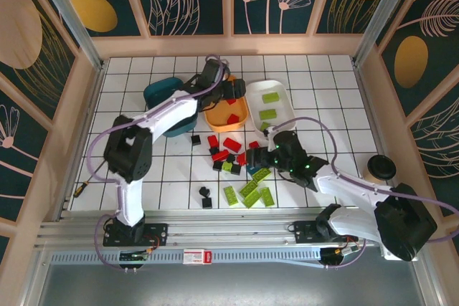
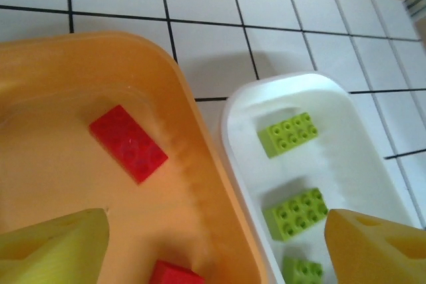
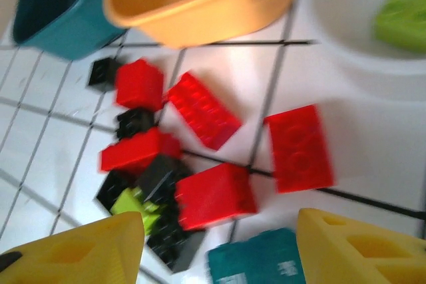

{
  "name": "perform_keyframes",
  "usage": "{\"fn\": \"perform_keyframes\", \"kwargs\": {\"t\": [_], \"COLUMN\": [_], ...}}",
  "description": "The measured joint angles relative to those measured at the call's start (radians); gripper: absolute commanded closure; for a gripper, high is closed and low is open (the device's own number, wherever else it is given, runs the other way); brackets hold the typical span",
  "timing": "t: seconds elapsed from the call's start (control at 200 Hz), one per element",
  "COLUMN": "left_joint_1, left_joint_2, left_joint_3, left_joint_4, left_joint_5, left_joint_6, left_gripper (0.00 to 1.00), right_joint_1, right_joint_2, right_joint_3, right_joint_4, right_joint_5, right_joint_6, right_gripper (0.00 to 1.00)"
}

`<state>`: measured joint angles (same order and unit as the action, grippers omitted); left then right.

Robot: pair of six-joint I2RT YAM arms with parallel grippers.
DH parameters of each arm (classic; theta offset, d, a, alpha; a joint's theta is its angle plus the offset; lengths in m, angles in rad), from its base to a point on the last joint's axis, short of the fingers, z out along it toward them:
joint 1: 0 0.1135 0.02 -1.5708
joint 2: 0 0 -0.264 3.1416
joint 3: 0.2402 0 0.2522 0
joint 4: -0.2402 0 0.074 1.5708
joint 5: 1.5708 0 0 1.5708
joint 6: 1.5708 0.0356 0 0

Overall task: Sort the legos into containers by color
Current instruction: Place the lego in the container, then pick up the lego from the bottom-center of the table.

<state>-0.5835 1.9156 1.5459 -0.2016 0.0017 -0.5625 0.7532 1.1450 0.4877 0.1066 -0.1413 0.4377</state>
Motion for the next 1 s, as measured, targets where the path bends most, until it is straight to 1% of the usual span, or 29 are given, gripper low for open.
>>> {"fn": "perform_keyframes", "kwargs": {"t": [0.115,0.23,0.325,0.4,0.536,0.691,0.826,1.001], "left_joint_1": [0.000,0.000,0.000,0.000,0.000,0.000,0.000,0.000], "left_joint_2": [-0.242,-0.501,-0.681,-0.790,-0.930,-1.070,-1.146,-1.188], "left_joint_3": [-0.194,-0.376,-0.507,-0.606,-0.759,-0.884,-0.925,-0.936], "left_joint_4": [0.034,0.075,0.083,0.081,0.034,-0.022,-0.061,-0.099], "left_joint_5": [0.005,-0.014,-0.043,-0.068,-0.106,-0.140,-0.165,-0.198], "left_joint_6": [-0.018,-0.038,-0.055,-0.069,-0.098,-0.141,-0.167,-0.185], "left_gripper": [0.09,0.03,0.01,0.02,0.02,0.01,0.02,0.02], "right_joint_1": [0.130,0.261,0.330,0.365,0.408,0.432,0.441,0.462], "right_joint_2": [0.080,0.212,0.328,0.407,0.504,0.551,0.577,0.616], "right_joint_3": [0.051,0.126,0.187,0.230,0.288,0.324,0.349,0.378], "right_joint_4": [0.028,0.052,0.069,0.074,0.074,0.069,0.069,0.050], "right_joint_5": [-0.018,-0.017,-0.011,-0.006,0.013,0.021,0.026,0.037], "right_joint_6": [-0.022,-0.045,-0.060,-0.071,-0.090,-0.100,-0.116,-0.130], "right_gripper": [0.35,0.34,0.34,0.35,0.36,0.37,0.38,0.40]}}
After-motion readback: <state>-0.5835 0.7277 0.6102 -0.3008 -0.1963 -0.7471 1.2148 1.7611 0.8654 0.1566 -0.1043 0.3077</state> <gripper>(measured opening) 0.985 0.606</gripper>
